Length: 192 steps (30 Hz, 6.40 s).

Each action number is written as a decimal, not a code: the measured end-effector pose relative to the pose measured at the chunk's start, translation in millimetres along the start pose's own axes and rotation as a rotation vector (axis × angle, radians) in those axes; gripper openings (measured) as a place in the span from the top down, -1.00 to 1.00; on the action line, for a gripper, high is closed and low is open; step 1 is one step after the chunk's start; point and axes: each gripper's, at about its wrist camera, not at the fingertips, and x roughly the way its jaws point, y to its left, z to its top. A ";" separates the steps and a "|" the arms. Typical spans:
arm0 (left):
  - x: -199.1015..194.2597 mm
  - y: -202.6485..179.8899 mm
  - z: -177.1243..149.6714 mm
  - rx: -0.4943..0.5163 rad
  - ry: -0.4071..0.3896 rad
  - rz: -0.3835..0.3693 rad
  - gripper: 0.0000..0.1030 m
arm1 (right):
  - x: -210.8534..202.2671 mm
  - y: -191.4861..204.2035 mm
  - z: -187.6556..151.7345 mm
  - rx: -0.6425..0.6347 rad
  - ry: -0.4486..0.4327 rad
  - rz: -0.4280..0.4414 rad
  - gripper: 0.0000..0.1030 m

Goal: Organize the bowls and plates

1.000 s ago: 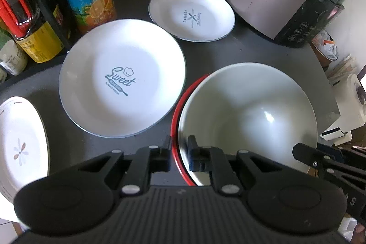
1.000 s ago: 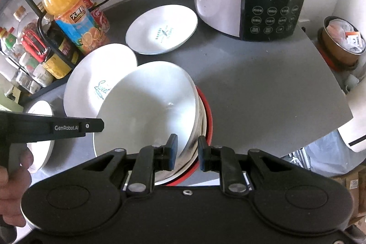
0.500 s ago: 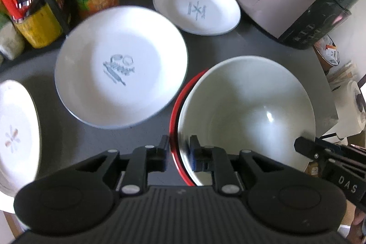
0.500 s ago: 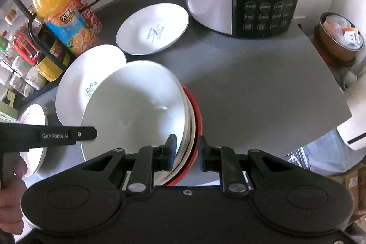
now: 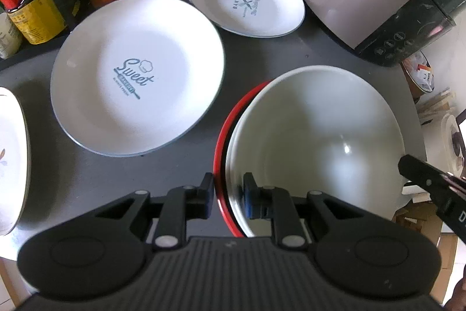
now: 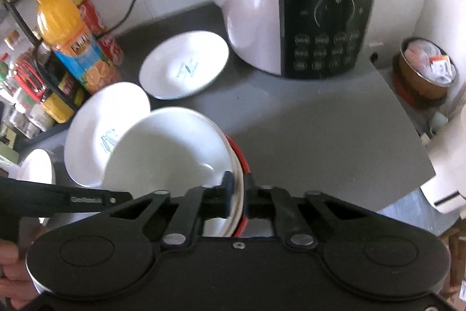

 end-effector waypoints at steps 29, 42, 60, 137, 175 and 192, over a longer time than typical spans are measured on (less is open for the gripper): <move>-21.8 -0.6 13.3 -0.008 -0.099 -0.016 -0.31 | -7.8 -1.0 38.3 -0.001 -0.040 0.071 0.14; -53.5 66.9 18.0 -0.016 -0.170 -0.017 -0.35 | -7.2 90.9 49.0 -0.029 -0.060 0.115 -0.13; -22.9 169.9 54.4 -0.086 -0.159 0.049 -0.35 | 49.5 149.5 49.1 -0.029 0.074 0.125 -0.05; -7.3 192.3 62.5 -0.284 -0.172 0.086 0.53 | 154.7 137.5 98.4 -0.006 0.308 0.192 0.59; -55.7 357.9 -34.4 -0.554 -0.181 0.182 0.51 | 153.5 304.1 26.1 -0.144 0.395 0.316 0.69; -41.0 383.5 -41.0 -0.567 -0.180 0.140 0.51 | 162.9 328.3 13.1 -0.165 0.371 0.267 0.70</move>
